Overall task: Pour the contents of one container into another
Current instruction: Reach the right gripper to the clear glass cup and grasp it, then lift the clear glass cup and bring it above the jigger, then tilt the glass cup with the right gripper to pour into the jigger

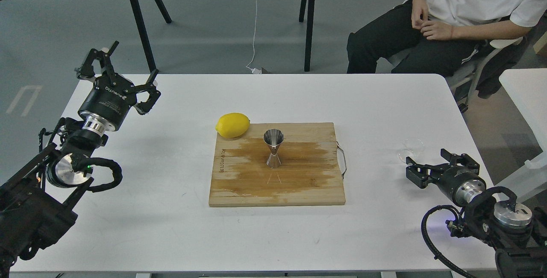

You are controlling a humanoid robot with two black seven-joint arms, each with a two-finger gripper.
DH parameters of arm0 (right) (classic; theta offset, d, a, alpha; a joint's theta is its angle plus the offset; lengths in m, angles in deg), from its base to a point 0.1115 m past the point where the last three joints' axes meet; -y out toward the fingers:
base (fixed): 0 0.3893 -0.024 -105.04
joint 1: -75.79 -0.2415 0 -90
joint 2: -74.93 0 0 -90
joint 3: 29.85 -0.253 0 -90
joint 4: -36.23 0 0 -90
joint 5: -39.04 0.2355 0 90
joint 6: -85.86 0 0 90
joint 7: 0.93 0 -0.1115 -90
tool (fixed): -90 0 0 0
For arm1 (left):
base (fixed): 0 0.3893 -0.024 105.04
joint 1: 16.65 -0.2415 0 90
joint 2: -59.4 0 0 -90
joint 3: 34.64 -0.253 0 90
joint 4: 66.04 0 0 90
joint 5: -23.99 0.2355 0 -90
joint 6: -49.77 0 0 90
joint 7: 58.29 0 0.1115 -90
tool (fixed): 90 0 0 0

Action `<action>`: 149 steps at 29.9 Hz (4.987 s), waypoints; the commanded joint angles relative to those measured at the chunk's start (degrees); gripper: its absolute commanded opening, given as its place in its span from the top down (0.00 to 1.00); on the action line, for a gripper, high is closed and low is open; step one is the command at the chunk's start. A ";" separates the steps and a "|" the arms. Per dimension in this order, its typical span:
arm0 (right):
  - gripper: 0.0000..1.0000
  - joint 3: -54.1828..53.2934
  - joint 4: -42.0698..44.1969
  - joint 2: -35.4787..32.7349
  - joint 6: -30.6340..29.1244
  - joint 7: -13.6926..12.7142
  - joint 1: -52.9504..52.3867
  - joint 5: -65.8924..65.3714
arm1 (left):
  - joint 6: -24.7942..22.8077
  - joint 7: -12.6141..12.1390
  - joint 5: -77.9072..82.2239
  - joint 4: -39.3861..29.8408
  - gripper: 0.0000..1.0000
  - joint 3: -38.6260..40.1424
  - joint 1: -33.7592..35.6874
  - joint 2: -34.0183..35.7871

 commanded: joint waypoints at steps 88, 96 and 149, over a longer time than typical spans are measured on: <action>0.66 28.54 -29.01 8.93 26.92 0.04 -23.34 -35.17 | 0.19 0.67 0.09 0.14 0.00 0.97 0.79 2.27; 0.66 31.26 -29.18 8.84 26.65 -0.05 -23.25 -39.75 | 0.19 0.66 0.09 0.23 0.00 0.88 0.79 2.27; 0.66 45.24 -28.31 9.37 26.92 0.39 -30.90 -52.75 | 0.10 0.67 0.09 0.23 0.00 0.88 0.44 2.62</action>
